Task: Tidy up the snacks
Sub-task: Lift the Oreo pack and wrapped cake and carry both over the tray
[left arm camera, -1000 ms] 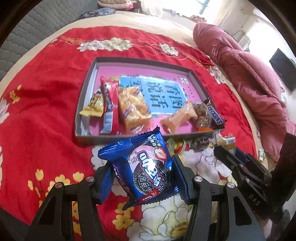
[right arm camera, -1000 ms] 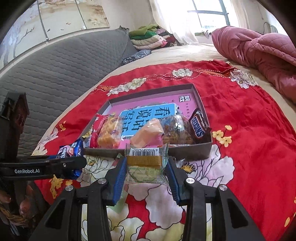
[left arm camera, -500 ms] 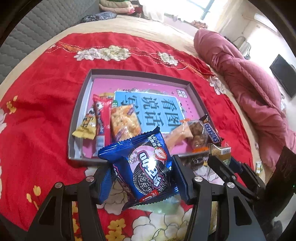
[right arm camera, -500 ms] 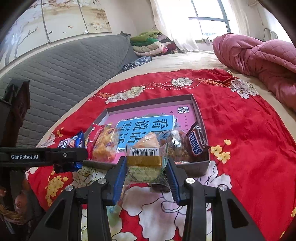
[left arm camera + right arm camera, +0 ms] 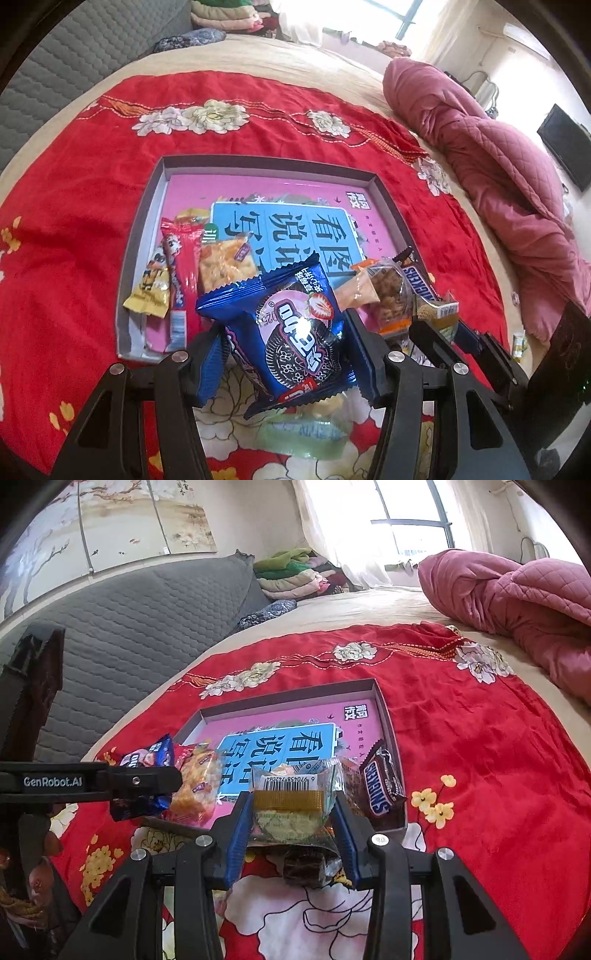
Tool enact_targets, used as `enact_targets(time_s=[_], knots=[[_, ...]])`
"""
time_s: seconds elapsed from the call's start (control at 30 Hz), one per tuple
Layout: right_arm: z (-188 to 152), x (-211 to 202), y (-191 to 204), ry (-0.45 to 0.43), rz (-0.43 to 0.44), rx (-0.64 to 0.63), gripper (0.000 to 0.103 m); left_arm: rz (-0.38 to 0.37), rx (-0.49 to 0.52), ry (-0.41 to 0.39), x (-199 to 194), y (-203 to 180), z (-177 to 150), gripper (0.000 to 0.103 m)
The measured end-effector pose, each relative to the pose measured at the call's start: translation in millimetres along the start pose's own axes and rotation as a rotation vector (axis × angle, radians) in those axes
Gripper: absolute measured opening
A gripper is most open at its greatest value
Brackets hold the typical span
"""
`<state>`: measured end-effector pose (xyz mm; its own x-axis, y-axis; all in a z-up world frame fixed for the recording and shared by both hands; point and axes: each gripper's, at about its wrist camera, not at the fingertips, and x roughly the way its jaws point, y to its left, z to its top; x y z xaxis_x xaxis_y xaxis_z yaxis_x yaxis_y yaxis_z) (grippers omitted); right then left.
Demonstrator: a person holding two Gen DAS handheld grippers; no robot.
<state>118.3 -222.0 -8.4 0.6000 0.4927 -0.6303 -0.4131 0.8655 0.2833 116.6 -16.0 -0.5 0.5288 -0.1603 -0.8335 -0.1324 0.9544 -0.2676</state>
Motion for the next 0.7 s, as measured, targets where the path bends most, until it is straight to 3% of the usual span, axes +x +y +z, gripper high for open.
enact_targets(time_s=[0.7], knots=[[4,20,6,0.005,0.010,-0.054,0.043,0.029,0.049,0.012,35,-14,25,0.060]])
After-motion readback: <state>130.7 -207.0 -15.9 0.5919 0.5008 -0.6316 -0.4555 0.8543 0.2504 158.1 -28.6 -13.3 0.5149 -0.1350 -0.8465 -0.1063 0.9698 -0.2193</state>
